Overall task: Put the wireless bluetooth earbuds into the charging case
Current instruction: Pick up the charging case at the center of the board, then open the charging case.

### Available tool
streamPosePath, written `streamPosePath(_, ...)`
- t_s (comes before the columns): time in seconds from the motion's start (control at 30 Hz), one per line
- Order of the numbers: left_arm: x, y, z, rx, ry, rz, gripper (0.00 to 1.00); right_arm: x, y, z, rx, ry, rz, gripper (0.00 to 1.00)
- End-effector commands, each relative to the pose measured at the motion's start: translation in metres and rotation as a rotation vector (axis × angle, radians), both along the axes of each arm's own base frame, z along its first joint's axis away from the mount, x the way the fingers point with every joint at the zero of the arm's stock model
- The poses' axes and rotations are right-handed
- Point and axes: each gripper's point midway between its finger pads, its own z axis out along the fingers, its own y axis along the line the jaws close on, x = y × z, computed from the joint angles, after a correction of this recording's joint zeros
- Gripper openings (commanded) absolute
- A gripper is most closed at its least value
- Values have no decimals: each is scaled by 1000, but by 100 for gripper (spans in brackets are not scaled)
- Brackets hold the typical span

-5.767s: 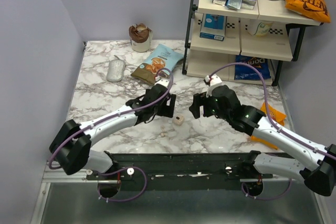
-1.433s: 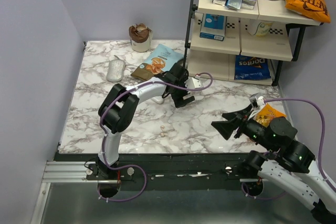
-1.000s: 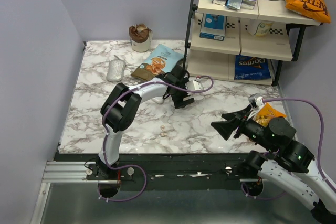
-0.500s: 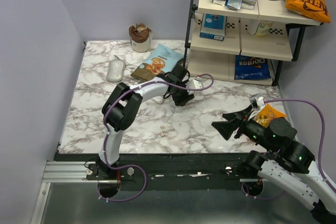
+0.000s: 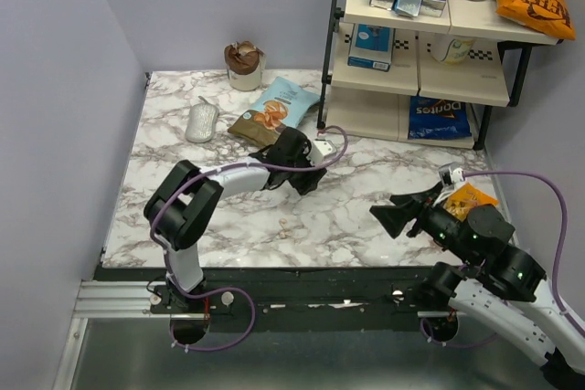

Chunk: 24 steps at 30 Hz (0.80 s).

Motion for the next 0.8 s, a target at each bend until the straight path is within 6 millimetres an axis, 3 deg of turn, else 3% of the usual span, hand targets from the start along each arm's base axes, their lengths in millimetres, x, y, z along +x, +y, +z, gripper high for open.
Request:
streamPosePath(0.0, 9, -14, 56, -276, -137, 138, 0, 12, -1, -5, -14, 20, -58, 83)
streamPosePath(0.03, 11, -20, 75, -359, -207, 138, 0, 13, 1, -7, -32, 29, -57, 83)
streamPosePath(0.07, 0, -25, 97, -419, -263, 113, 0, 18, 5, -16, -75, 60, -59, 83)
streamPosePath(0.1, -18, -19, 83, -422, -262, 97, 0, 19, 6, -16, -101, 66, -51, 83)
streamPosePath(0.17, -33, -25, 120, -543, -389, 64, 0, 24, 13, -27, -157, 106, -44, 85)
streamPosePath(0.2, -52, -28, 111, -539, -390, 32, 0, 25, 16, -26, -164, 117, -40, 85)
streamPosePath(0.27, -66, -31, 127, -587, -436, 9, 0, 27, 22, -30, -182, 136, -21, 87)
streamPosePath(0.3, -75, -28, 122, -581, -441, 1, 0, 28, 26, -27, -170, 125, -12, 87)
streamPosePath(0.37, -92, -31, 137, -627, -488, -18, 0, 29, 32, -27, -167, 120, 11, 88)
streamPosePath(0.43, -110, -32, 137, -643, -509, -46, 0, 31, 42, -29, -178, 131, 42, 89)
streamPosePath(0.67, -143, -31, 151, -643, -593, -109, 0, 32, 69, -47, -234, 199, 146, 91)
streamPosePath(0.77, -143, -28, 151, -611, -618, -93, 0, 33, 77, -46, -223, 192, 175, 91)
